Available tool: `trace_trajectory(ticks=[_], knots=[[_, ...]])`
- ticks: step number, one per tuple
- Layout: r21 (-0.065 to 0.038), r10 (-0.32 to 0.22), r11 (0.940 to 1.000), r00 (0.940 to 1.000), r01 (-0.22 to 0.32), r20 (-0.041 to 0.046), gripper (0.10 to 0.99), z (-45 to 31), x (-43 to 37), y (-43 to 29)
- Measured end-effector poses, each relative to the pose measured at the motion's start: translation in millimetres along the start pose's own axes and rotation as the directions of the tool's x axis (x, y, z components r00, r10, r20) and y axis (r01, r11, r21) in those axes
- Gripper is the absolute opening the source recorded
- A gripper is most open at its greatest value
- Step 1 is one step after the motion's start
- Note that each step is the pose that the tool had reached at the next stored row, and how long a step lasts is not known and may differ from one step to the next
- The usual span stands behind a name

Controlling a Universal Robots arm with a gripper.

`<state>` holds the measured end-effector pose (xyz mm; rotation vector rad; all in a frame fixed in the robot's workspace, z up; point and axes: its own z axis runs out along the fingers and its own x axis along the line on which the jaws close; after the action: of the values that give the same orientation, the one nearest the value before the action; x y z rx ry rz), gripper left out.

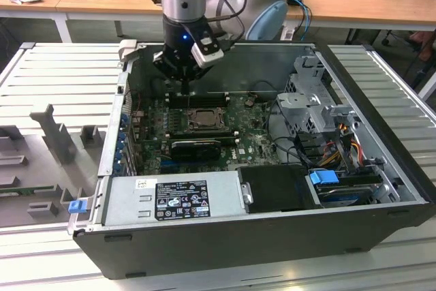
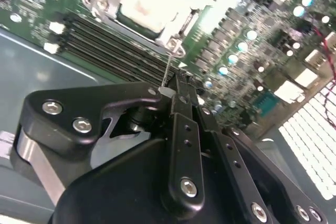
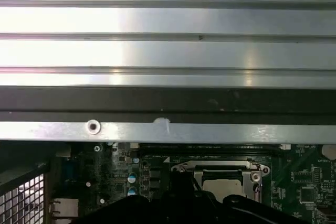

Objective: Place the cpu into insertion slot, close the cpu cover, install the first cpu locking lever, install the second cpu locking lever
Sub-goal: 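Install the first cpu locking lever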

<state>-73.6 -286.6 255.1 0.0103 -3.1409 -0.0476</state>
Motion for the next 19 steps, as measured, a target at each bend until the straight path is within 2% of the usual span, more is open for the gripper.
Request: trace_trajectory(ticks=[3, 6, 7, 8, 9, 10, 16, 19], knots=[[0.000, -0.001, 1.0000, 1.0000, 0.001, -0.0009, 0.106, 0.5, -11.0, -0.1], [0.000, -0.002, 1.0000, 1.0000, 0.002, -0.0010, 0.106, 0.6, -16.4, -0.2], [-0.006, -0.002, 1.0000, 1.0000, 0.002, -0.0009, 0.106, 0.7, -17.0, -0.2], [-0.024, -0.002, 0.9997, 1.0000, 0.002, -0.0008, 0.106, 0.7, -17.0, -0.2], [-0.057, -0.003, 0.9984, 1.0000, 0.003, -0.0004, 0.106, 1.3, -17.4, -1.4], [-0.061, -0.002, 0.9981, 1.0000, 0.002, -0.0001, 0.106, 3.5, -18.4, -2.7], [-0.061, -0.001, 0.9981, 1.0000, 0.001, -0.0004, 0.106, 16.5, -28.9, -3.6], [-0.061, -0.024, 0.9978, 0.9997, 0.024, 0.0010, 0.106, 21.5, -29.8, -3.5]])
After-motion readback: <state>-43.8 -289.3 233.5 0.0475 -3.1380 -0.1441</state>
